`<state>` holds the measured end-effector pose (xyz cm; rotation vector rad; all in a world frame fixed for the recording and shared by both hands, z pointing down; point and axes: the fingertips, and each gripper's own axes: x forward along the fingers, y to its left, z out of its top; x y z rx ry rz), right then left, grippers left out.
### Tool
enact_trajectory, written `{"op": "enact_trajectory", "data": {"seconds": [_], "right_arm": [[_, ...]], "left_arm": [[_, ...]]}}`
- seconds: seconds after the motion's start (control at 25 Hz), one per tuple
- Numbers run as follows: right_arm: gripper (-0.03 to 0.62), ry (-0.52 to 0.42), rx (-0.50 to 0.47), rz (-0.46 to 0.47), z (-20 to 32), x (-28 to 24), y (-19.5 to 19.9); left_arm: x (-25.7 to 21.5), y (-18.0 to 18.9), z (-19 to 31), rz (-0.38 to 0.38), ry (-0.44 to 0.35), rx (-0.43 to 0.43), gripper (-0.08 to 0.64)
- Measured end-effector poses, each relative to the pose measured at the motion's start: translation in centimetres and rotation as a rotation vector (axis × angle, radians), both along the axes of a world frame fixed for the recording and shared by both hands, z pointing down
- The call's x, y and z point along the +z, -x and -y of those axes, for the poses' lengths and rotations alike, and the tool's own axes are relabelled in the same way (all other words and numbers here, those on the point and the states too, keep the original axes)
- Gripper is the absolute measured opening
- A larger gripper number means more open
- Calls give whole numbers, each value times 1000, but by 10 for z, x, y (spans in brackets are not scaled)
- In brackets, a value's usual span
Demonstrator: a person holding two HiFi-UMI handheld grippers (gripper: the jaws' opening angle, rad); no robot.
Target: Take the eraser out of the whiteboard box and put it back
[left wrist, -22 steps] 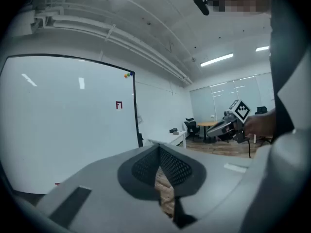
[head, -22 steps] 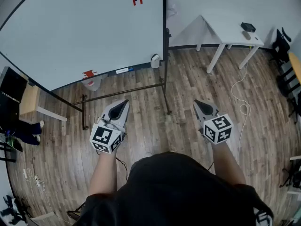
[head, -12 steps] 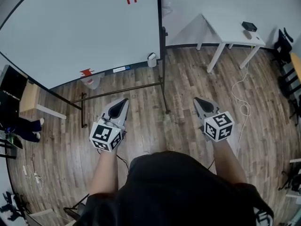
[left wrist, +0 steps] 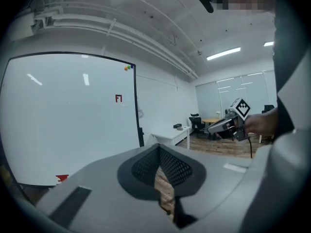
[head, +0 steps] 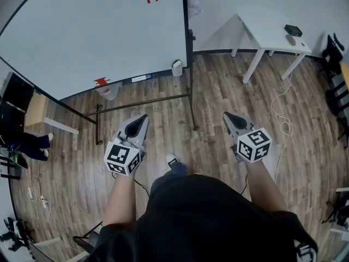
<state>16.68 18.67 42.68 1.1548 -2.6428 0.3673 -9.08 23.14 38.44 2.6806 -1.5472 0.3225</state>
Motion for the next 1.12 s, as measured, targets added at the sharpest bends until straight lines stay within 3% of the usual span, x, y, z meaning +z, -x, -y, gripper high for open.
{"op": "enact_trajectory", "data": {"seconds": [1.12], "right_arm": [[-6, 50, 21, -55, 67, 25, 19]], "left_arm": [[31, 15, 80, -20, 57, 44, 11]]}}
